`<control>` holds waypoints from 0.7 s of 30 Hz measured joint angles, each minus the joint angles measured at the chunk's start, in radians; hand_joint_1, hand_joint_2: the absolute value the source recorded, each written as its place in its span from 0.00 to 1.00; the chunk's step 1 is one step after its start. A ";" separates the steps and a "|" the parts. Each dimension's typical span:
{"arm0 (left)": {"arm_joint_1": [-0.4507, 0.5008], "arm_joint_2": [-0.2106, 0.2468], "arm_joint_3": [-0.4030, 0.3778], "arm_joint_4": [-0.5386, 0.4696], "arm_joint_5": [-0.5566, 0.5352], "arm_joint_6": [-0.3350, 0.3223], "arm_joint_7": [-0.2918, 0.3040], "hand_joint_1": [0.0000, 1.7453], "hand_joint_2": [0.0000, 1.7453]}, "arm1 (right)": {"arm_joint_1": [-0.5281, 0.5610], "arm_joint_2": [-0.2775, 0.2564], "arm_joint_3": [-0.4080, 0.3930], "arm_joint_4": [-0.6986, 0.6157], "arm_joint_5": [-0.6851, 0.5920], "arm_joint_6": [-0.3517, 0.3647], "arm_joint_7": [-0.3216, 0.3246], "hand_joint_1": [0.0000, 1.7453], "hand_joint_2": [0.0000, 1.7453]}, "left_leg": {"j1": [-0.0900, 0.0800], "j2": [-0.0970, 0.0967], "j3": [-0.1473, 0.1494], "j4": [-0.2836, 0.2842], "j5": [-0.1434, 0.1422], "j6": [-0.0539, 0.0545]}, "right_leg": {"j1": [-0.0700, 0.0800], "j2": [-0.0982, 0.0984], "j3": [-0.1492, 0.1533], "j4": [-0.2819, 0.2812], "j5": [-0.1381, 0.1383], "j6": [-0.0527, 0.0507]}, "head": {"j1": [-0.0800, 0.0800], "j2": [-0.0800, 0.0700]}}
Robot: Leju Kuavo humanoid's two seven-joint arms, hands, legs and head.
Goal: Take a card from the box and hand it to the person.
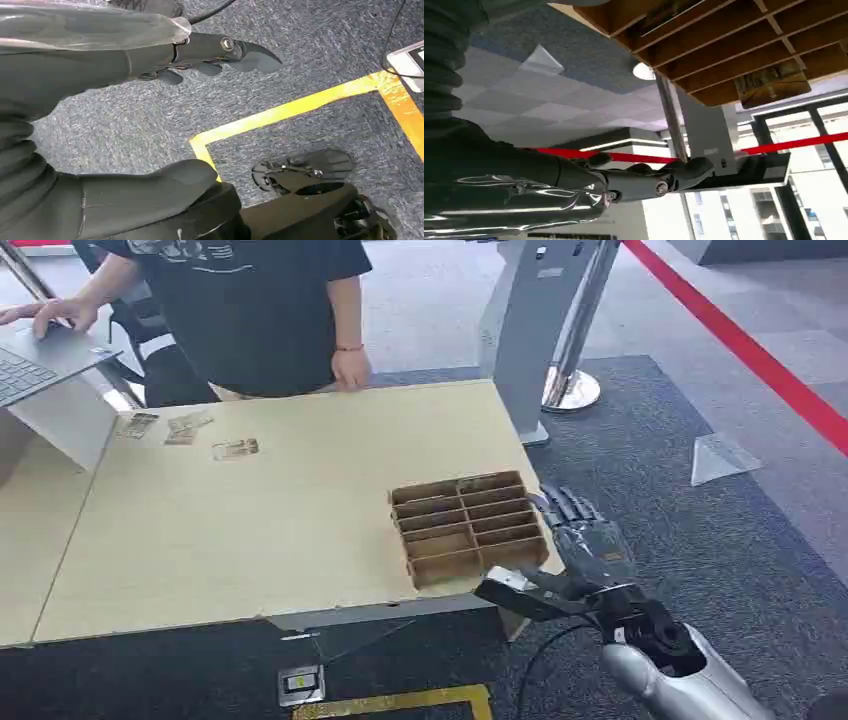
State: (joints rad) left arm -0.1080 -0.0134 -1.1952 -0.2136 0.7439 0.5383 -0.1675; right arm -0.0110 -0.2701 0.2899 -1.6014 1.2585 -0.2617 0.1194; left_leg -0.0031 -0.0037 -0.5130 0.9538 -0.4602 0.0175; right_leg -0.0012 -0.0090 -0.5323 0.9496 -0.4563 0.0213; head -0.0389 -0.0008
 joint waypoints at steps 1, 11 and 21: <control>0.000 0.000 0.000 0.000 0.000 0.000 0.000 0.00 1.00 | -0.002 0.000 0.002 0.003 0.000 0.000 0.000 0.00 1.00 | 0.000 0.000 0.000 0.000 0.000 0.000 | 0.000 0.000 0.000 0.000 0.000 0.000 | 0.000 0.000; 0.000 0.000 0.000 0.000 0.000 0.000 0.000 0.00 1.00 | -0.009 0.005 0.019 0.017 -0.010 -0.010 -0.012 0.00 1.00 | 0.000 0.000 0.000 0.000 0.000 0.000 | 0.000 0.000 0.000 0.000 0.000 0.000 | 0.000 0.000; 0.000 -0.001 0.000 0.000 0.000 0.000 0.000 0.00 1.00 | -0.033 0.017 0.047 0.060 -0.035 -0.039 -0.037 0.00 1.00 | 0.000 0.000 0.000 0.000 0.000 0.000 | 0.000 0.000 0.000 0.000 0.000 0.000 | 0.000 0.000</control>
State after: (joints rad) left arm -0.1083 -0.0141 -1.1952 -0.2136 0.7435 0.5383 -0.1675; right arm -0.0444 -0.2529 0.3369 -1.5411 1.2230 -0.3010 0.0828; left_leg -0.0031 -0.0037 -0.5132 0.9538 -0.4602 0.0175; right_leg -0.0012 -0.0091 -0.5321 0.9496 -0.4563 0.0213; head -0.0389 -0.0008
